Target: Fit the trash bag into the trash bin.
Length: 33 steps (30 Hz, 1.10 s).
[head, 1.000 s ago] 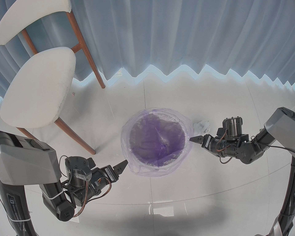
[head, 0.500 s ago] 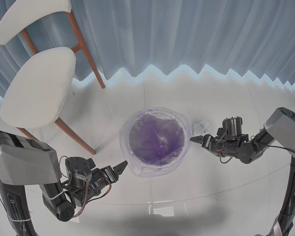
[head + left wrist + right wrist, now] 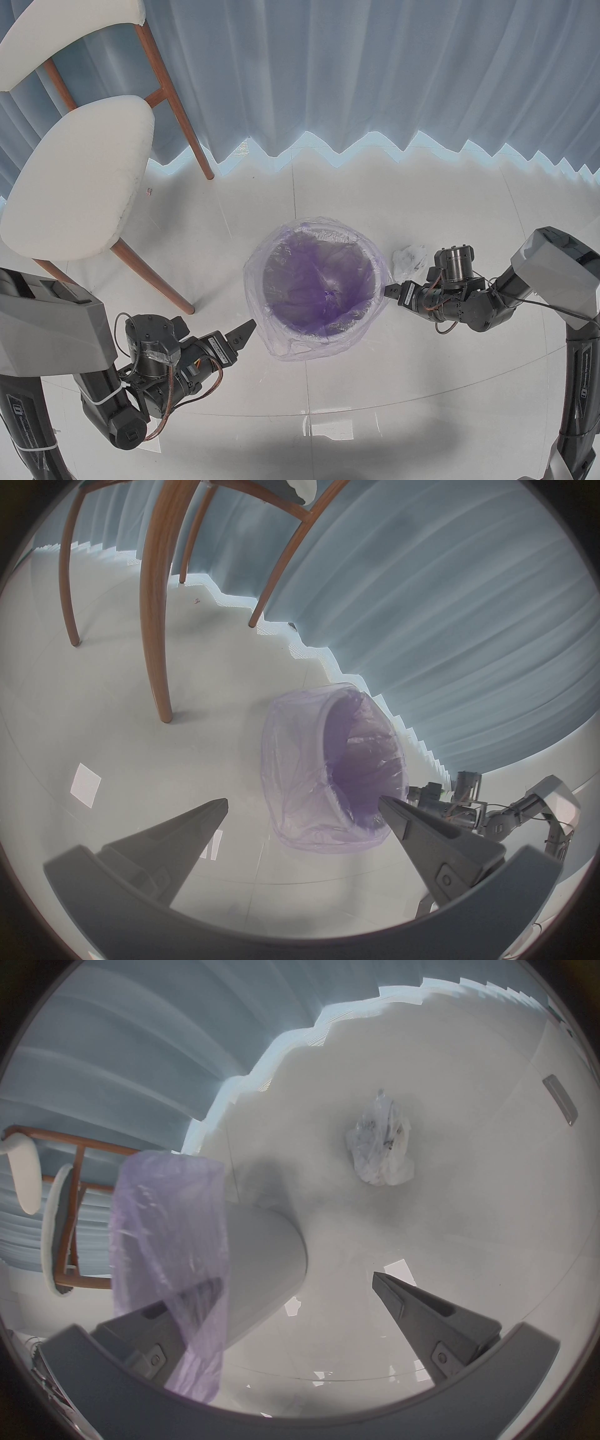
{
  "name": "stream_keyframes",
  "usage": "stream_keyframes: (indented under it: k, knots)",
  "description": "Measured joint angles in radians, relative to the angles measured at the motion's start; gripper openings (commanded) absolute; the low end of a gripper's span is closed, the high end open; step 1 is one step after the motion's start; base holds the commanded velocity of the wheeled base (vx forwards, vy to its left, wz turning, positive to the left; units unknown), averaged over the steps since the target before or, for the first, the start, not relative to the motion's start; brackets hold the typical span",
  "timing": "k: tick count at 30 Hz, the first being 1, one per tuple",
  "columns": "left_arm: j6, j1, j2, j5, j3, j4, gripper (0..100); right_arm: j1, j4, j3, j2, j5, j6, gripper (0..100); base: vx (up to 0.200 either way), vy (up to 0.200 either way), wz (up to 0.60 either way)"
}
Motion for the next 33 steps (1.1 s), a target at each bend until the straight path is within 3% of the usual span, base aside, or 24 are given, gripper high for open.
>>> stream_keyframes:
  k: [16,22,27,33]
  knots:
    - [0.003,0.071,-0.105,0.003,0.063,0.0,100,-0.001,0.289,-0.52,0.286,-0.155,-0.155,100,0.0,0.0,0.0]
    - [0.007,0.11,-0.174,-0.003,0.1,0.0,100,0.0,0.411,-0.697,0.388,-0.183,-0.176,100,0.0,0.0,0.0]
    - [0.009,0.127,-0.215,-0.005,0.126,0.0,100,0.0,0.446,-0.753,0.434,-0.191,-0.173,100,0.0,0.0,0.0]
    - [0.009,0.131,-0.244,-0.006,0.145,0.0,100,-0.013,0.445,-0.629,0.393,-0.188,-0.141,100,0.0,0.0,0.0]
